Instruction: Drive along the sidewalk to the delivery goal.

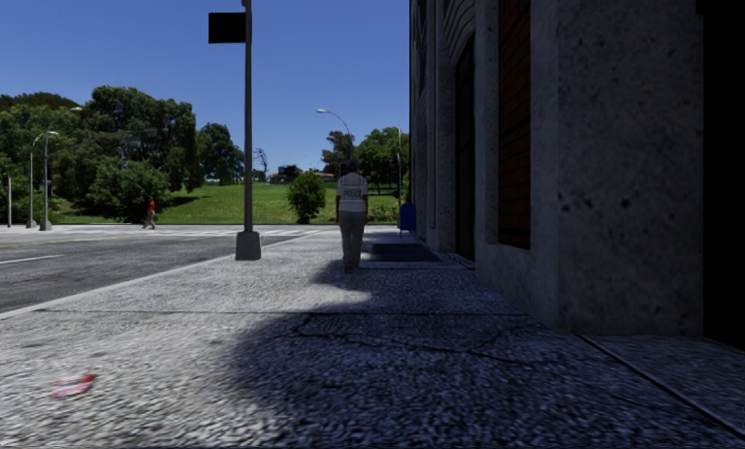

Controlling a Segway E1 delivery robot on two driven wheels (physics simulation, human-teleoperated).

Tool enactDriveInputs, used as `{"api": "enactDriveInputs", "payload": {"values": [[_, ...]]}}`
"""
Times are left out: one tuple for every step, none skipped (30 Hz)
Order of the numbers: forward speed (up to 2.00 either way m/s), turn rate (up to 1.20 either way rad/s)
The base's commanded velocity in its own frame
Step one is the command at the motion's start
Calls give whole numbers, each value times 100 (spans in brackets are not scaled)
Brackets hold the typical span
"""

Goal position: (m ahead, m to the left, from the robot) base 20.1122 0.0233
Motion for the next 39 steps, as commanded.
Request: {"api": "enactDriveInputs", "payload": {"values": [[200,0],[200,0],[200,0],[200,0],[200,0],[200,0],[200,0],[200,0],[200,0],[200,0],[200,0],[200,0],[200,0],[200,0],[200,0],[200,0],[200,0],[200,0],[200,0],[200,0],[200,0],[200,0],[200,0],[200,0],[200,0],[200,0],[200,0],[200,0],[200,0],[200,0],[200,0],[200,0],[200,0],[200,0],[200,0],[200,0],[200,0],[200,0],[200,0]]}}
